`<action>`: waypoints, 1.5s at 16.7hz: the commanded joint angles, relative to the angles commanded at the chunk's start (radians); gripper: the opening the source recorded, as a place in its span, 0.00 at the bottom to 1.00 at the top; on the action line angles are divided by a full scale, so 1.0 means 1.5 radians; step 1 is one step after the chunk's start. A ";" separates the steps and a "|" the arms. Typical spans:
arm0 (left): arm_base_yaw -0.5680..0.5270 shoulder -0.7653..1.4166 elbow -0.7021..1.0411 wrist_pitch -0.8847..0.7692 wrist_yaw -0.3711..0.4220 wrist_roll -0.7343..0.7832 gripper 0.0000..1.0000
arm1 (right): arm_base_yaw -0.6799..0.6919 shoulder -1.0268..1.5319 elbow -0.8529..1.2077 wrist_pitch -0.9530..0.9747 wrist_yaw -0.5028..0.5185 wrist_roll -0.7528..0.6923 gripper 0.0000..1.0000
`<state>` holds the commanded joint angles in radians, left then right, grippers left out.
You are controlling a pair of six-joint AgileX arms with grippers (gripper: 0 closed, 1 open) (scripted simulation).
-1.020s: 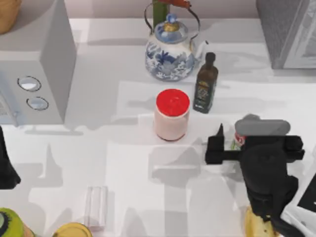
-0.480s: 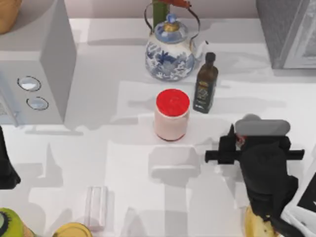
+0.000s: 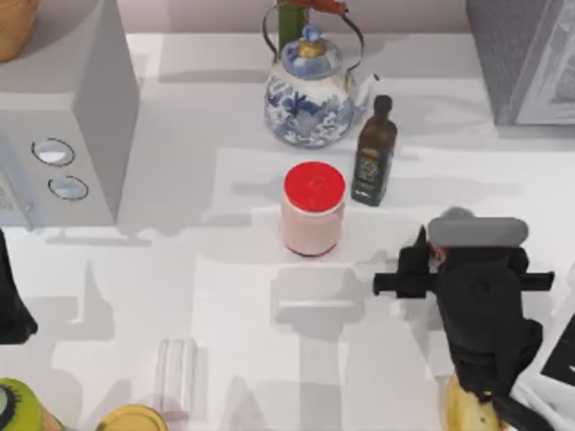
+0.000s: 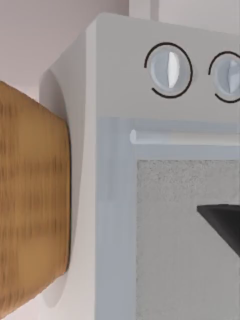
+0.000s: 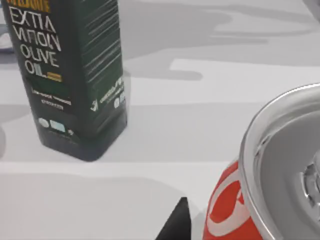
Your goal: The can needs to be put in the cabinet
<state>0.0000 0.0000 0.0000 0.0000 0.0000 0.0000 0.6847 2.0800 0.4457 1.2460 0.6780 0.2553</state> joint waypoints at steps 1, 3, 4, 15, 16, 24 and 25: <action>0.000 0.000 0.000 0.000 0.000 0.000 1.00 | 0.000 0.000 0.000 0.000 0.000 0.000 0.00; 0.000 0.000 0.000 0.000 0.000 0.000 1.00 | 0.000 0.000 0.000 0.000 0.000 0.000 0.00; 0.000 0.000 0.000 0.000 0.000 0.000 1.00 | 0.000 0.000 0.000 0.000 0.000 0.000 0.00; 0.000 0.000 0.000 0.000 0.000 0.000 1.00 | -0.014 -0.206 0.048 -0.289 0.011 0.000 0.00; 0.000 0.000 0.000 0.000 0.000 0.000 1.00 | -0.014 -0.246 0.060 -0.337 0.009 0.004 0.00; 0.000 0.000 0.000 0.000 0.000 0.000 1.00 | 0.000 -0.453 0.120 -0.572 -0.006 -0.001 0.00; 0.000 0.000 0.000 0.000 0.000 0.000 1.00 | 0.001 -0.454 0.120 -0.573 -0.006 -0.001 0.00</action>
<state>0.0000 0.0000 0.0000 0.0000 0.0000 0.0000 0.6854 1.3988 0.6253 0.3865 0.6686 0.2537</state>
